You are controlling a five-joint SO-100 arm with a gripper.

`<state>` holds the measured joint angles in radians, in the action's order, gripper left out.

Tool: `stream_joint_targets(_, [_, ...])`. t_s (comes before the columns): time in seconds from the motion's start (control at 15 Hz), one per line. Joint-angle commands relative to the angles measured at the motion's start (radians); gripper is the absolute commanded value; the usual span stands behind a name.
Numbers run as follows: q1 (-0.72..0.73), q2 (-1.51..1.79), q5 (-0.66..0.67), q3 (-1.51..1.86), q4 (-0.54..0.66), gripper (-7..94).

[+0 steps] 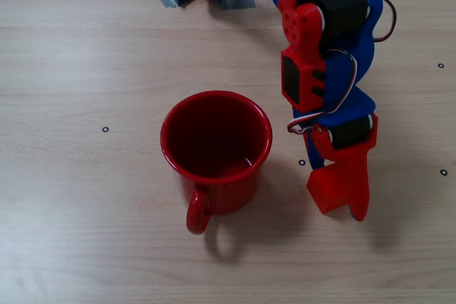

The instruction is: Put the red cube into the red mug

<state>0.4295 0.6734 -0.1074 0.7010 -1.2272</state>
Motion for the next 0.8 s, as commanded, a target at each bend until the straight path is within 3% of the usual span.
stream_joint_targets(0.0, [0.0, 0.061, 0.028, 0.005, 0.012, 28])
stream_joint_targets(0.2, [0.003, 0.061, 0.052, 0.012, 0.015, 14])
stream_joint_targets(0.27, [0.005, 0.063, 0.06, 0.012, 0.02, 0])
stream_joint_targets(0.73, [-0.006, 0.104, 0.035, 0.044, 0.032, 0])
